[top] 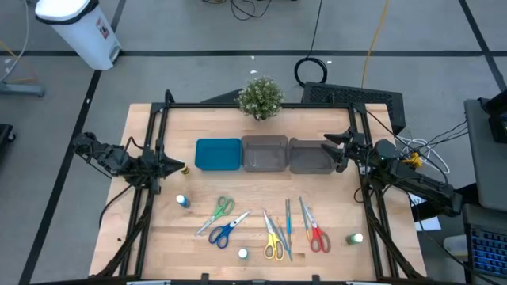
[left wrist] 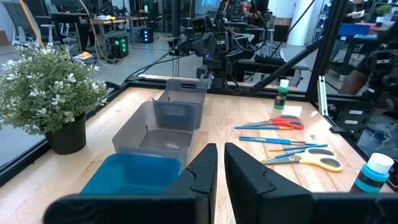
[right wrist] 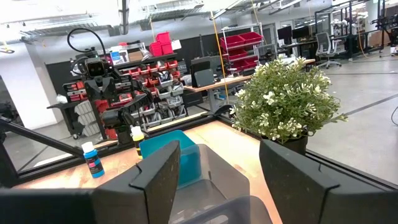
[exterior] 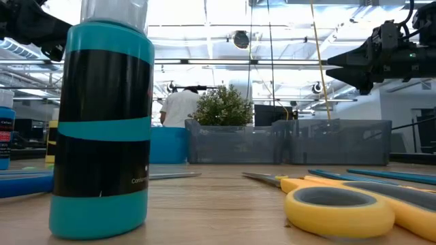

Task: Pick & Place Paint Supplies

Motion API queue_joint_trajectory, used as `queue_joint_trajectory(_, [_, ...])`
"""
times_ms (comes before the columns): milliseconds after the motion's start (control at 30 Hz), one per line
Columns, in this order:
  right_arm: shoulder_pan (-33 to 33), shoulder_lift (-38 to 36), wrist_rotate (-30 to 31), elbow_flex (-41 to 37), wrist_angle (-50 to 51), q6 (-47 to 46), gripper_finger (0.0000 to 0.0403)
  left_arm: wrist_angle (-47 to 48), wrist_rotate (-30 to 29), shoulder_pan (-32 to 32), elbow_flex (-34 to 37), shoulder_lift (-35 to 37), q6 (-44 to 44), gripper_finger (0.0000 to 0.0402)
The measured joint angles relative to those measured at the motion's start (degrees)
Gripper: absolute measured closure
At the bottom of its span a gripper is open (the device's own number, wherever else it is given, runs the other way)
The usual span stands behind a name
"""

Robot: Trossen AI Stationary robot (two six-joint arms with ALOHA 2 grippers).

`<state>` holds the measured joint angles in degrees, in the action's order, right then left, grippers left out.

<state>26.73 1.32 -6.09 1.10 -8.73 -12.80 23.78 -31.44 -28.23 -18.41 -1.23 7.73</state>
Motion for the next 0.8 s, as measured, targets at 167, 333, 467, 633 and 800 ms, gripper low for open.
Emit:
queue_joint_trajectory(167, [0.01,-0.01,0.00,-0.02,0.02,0.01,0.0192,0.01,-0.01,0.01,0.00,0.00,0.00,0.0364])
queue_joint_trajectory(333, [0.01,0.00,0.00,-0.02,0.01,-0.01,0.0191,-0.01,-0.02,0.00,0.01,-0.01,0.00,0.0364])
queue_joint_trajectory(467, [0.00,0.00,0.00,-0.02,0.02,0.00,0.0192,-0.01,-0.02,0.02,0.00,-0.01,0.00,0.0364])
queue_joint_trajectory(633, [0.01,0.00,0.00,0.00,0.02,0.01,0.0189,-0.01,0.00,0.02,0.00,0.00,0.00,0.0364])
queue_joint_trajectory(800, [0.00,0.00,0.00,-0.01,0.01,0.00,0.0189,0.00,-0.02,0.01,0.00,0.00,0.00,0.0364])
